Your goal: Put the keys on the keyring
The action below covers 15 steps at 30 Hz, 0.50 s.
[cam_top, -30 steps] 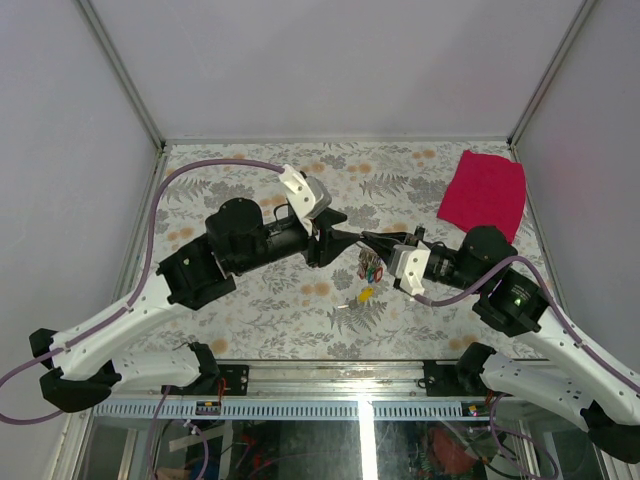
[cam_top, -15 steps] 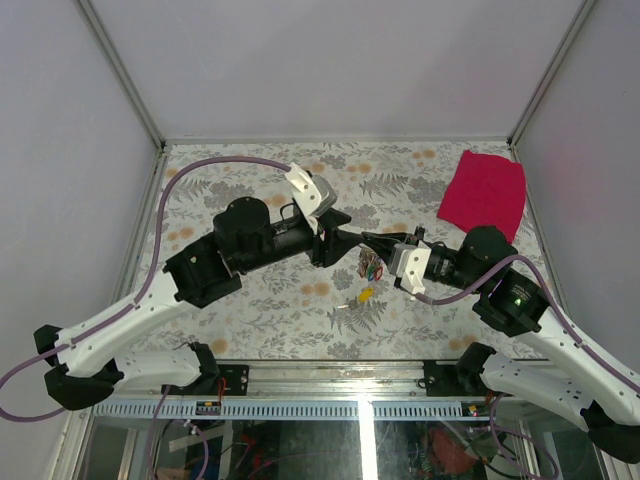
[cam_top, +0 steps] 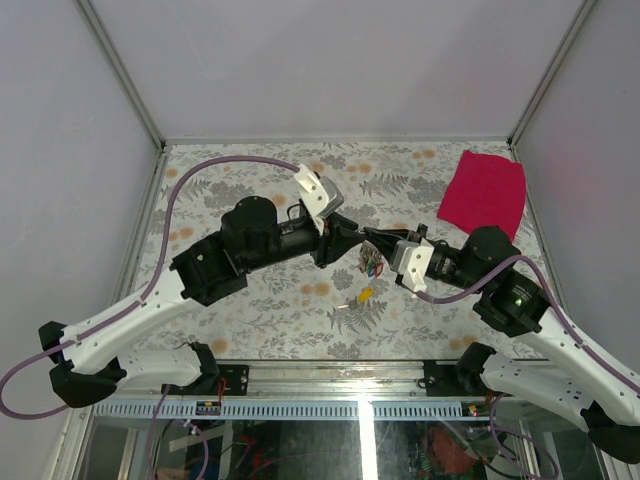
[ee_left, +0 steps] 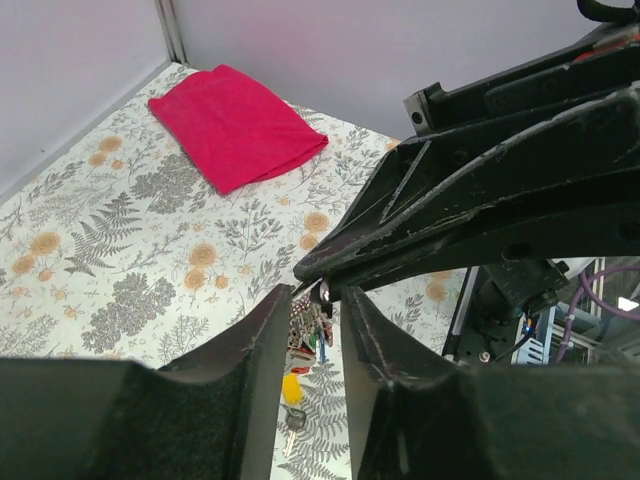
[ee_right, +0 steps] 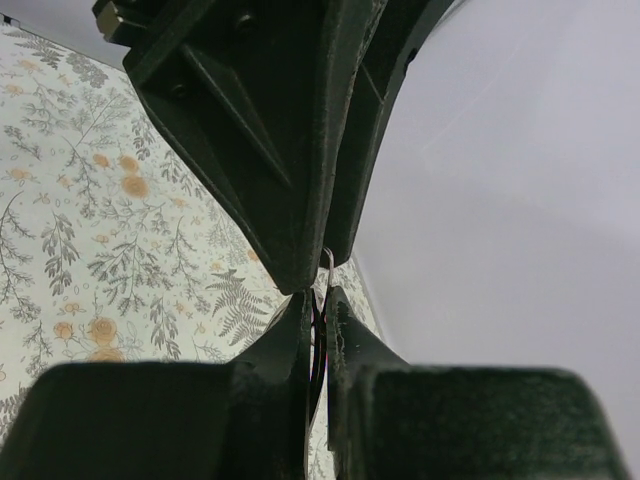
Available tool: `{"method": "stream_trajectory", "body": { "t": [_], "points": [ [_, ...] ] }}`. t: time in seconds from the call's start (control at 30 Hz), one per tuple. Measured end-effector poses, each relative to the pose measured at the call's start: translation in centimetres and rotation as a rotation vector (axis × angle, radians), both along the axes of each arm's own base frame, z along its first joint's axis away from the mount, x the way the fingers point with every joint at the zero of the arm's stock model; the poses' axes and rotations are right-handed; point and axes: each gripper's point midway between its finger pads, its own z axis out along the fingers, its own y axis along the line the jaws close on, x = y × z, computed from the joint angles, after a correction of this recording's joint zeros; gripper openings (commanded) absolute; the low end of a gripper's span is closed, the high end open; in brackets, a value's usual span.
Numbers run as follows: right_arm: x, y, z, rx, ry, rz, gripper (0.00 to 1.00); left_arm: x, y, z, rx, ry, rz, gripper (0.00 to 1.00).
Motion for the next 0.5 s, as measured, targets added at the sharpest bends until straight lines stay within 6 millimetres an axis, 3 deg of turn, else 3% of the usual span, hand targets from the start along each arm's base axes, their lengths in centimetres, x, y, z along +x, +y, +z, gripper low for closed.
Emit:
{"method": "stream_trajectory", "body": {
  "t": [0.1, 0.2, 0.5],
  "points": [
    [0.12, -0.08, 0.05, 0.002, 0.0, -0.008, 0.0, -0.04, -0.18, -0.16, 0.004, 0.003, -0.007, 0.01],
    [0.24, -0.15, 0.04, 0.002, 0.0, -0.016, 0.0, -0.08, -0.28, -0.25, 0.007, 0.008, -0.012, 0.0],
    [0.4, -0.24, 0.19, -0.003, -0.021, -0.024, 0.25, -0.06, -0.32, 0.02, 0.006, 0.006, -0.012, 0.0]
  ]
}}
